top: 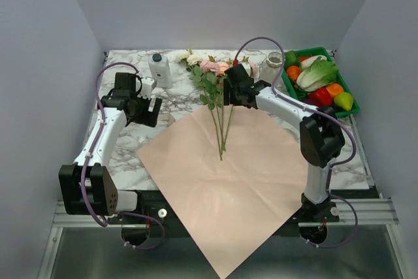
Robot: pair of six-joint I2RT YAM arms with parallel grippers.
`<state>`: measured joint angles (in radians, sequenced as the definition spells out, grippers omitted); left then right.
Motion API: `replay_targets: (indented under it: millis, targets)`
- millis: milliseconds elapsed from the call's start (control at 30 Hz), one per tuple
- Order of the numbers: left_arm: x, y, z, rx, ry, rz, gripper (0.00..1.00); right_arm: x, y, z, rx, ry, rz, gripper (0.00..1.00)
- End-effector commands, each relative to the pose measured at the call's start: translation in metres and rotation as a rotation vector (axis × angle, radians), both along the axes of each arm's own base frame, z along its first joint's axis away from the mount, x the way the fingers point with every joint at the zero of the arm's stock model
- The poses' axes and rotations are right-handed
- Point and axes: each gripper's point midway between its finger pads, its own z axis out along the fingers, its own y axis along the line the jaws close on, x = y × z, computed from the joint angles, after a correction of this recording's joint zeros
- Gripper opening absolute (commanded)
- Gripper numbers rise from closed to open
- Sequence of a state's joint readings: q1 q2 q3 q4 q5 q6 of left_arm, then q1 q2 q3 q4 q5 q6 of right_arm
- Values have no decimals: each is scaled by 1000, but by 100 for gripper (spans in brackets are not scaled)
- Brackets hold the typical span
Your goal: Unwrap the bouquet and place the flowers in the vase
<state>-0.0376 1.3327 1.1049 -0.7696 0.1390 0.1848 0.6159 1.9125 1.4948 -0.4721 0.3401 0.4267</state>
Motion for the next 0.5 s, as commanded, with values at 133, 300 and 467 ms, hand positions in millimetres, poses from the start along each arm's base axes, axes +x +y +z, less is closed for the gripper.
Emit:
replay_targets:
  millis: [133, 300, 467]
  targets:
    - [9, 9, 3, 20, -35, 28, 99, 27, 6, -22, -8, -23, -114, 68]
    - [9, 8, 2, 19, -34, 18, 99, 22, 1, -44, -44, 38, -160, 65]
    - [9, 7, 0, 10, -34, 15, 99, 16, -3, -62, -63, 80, -181, 64]
